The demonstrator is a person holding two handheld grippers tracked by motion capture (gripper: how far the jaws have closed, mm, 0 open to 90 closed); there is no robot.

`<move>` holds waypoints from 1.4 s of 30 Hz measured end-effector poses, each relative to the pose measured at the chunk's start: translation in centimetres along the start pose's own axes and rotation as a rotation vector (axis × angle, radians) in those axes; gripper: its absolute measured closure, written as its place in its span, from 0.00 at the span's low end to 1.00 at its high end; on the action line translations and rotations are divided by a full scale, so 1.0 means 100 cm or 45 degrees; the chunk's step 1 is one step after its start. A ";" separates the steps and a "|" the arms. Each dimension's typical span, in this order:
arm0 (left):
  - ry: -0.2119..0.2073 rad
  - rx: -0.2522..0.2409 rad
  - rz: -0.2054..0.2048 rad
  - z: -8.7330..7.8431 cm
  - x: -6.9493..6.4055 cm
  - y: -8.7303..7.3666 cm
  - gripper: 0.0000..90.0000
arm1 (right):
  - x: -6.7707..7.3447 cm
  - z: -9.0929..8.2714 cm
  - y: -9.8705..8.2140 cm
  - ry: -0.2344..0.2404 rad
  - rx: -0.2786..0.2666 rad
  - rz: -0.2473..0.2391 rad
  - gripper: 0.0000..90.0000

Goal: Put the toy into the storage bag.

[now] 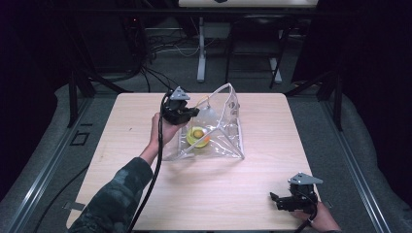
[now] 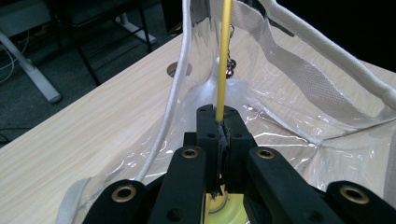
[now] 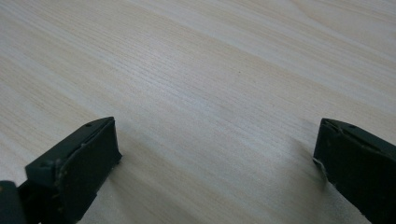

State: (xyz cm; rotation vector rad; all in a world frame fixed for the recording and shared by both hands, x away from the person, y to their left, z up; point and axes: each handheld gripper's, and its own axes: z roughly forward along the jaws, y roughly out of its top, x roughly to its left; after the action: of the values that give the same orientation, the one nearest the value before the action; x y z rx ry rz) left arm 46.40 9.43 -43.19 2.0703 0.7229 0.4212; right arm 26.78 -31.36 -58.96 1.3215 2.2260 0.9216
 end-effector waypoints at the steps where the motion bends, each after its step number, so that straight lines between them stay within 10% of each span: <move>1: 0.000 0.001 -0.001 0.000 0.000 0.000 0.98 | 0.000 0.000 0.000 0.008 -0.005 0.004 0.00; 20: -0.045 -0.028 0.002 -0.029 0.000 0.005 0.73 | 0.000 0.000 0.000 0.007 -0.006 0.002 0.00; 32: 0.046 -0.017 -0.008 -0.066 0.003 0.007 0.31 | 0.000 0.000 0.000 0.007 -0.004 0.003 0.00; 42: 0.121 -0.015 -0.034 -0.098 0.012 -0.002 0.17 | 0.000 0.000 0.000 0.007 -0.005 0.004 0.00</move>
State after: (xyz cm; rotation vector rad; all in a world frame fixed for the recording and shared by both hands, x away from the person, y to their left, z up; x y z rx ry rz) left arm 41.97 16.45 -37.92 2.0383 0.8011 0.5102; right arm 26.77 -31.34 -58.97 1.3230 2.2260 0.9315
